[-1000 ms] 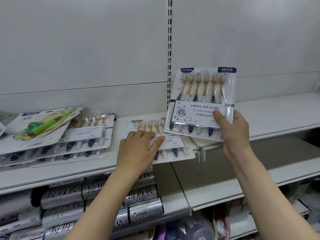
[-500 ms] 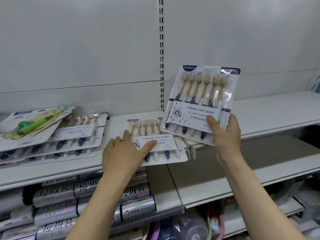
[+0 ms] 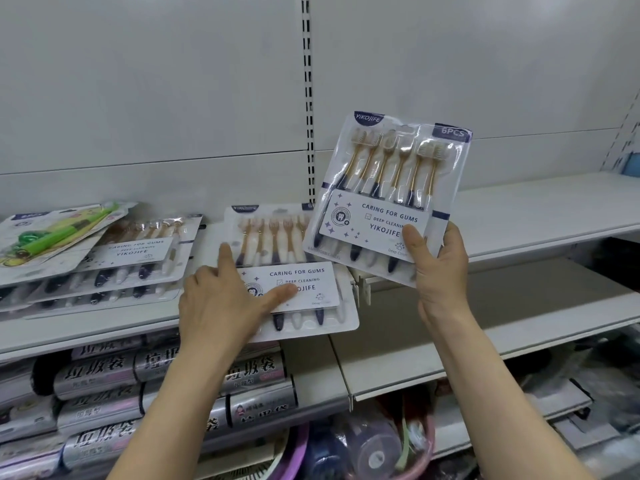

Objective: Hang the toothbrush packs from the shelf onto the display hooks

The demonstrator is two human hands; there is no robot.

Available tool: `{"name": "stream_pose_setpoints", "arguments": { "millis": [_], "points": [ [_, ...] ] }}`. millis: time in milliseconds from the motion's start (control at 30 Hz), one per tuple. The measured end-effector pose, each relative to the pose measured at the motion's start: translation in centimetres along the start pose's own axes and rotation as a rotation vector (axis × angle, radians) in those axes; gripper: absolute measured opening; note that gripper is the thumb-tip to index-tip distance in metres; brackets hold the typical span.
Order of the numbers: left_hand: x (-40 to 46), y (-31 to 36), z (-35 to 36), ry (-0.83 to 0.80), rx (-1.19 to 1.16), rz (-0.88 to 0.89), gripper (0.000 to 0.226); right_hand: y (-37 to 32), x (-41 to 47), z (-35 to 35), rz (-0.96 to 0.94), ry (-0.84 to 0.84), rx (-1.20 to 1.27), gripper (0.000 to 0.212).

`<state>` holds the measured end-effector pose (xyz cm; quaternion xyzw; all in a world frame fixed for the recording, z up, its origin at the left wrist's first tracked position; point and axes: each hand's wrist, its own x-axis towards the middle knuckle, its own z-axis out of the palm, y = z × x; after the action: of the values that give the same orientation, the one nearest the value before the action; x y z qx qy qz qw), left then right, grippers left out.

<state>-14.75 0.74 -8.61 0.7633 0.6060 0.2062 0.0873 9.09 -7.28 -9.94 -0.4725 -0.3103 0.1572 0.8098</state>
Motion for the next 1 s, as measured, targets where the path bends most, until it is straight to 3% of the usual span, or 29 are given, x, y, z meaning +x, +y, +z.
{"name": "stream_pose_setpoints", "arguments": {
  "millis": [233,300,400,467,700,833,1000],
  "points": [
    [-2.5,-0.6,-0.6,0.194,-0.484,0.007,0.118,-0.3,-0.5,-1.7,0.171,-0.081,0.111,0.036],
    [-3.3,-1.4,-0.9,0.139,-0.647,-0.060,0.098,-0.6,-1.1,-1.9,0.221,-0.118,0.127,0.042],
    [-4.0,-3.5,-1.5,0.047,-0.953,-0.159,0.042,-0.9,-2.3,-1.7,0.240,-0.122,0.117,0.036],
    [-4.6,-5.0,-2.2,0.039,-1.063,-0.180,0.022,-1.1,-3.1,-1.0,0.242,-0.110,0.124,0.036],
    [-8.5,-14.3,-5.8,0.173,-1.111,-0.180,0.014,-1.6,-8.9,5.2,0.231,-0.168,0.148,0.020],
    [-12.0,-23.2,-10.0,0.316,-1.091,-0.225,0.013,-2.4,-15.7,11.4,0.225,-0.271,0.142,0.004],
    [-19.0,-36.7,-16.5,0.533,-1.078,-0.316,0.014,-1.8,-26.4,21.8,0.273,-0.396,0.200,0.004]
  ]
}}
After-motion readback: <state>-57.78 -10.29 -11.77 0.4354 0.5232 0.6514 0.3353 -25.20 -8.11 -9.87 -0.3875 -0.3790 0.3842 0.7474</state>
